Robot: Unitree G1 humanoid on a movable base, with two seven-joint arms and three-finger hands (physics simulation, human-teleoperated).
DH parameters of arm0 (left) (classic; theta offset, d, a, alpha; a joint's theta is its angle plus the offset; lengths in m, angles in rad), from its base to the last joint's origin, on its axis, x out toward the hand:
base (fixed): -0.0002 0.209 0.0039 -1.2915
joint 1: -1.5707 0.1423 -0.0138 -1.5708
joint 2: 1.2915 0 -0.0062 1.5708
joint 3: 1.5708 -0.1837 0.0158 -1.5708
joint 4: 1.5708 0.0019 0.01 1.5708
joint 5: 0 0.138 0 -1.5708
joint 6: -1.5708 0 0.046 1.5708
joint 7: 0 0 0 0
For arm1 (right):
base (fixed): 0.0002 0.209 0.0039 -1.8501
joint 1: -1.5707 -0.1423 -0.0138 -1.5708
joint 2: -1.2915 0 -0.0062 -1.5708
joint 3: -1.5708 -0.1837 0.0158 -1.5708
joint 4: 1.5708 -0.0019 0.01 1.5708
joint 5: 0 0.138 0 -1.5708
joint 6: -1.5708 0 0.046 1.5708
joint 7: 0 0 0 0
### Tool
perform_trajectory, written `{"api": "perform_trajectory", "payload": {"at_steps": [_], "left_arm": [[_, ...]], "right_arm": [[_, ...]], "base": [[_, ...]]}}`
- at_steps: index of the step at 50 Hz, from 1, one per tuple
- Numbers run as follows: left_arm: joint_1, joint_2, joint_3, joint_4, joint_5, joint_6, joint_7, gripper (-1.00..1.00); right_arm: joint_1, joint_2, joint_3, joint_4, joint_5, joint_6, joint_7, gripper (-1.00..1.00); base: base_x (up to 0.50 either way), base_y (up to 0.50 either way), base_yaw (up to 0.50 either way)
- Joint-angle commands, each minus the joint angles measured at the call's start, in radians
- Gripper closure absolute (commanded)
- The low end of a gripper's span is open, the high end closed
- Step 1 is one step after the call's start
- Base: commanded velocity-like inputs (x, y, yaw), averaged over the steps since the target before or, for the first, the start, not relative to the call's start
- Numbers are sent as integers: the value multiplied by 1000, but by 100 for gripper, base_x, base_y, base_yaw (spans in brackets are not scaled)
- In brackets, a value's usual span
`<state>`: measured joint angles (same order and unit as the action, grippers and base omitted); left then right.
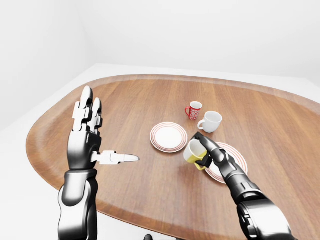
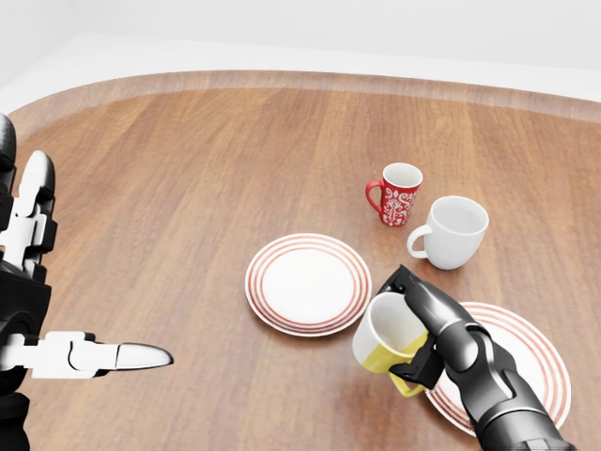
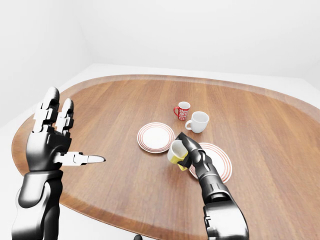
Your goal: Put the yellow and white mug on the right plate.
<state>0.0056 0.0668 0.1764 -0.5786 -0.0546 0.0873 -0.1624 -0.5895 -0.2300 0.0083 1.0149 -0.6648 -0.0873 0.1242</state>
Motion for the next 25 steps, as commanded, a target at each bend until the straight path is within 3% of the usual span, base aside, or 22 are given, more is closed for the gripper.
{"api": "perform_trajectory", "payload": {"at_steps": [1,25], "left_arm": [[0,-1,-2,9,4,0,-2,-100],[3,-2,-6,1,9,0,-3,-100]], "right_arm": [[-43,-42,-21,67,-1,0,-22,100],[-91,-97,-35,167,32,0,-46,100]], "base": [[0,0,0],[0,0,0]]}}
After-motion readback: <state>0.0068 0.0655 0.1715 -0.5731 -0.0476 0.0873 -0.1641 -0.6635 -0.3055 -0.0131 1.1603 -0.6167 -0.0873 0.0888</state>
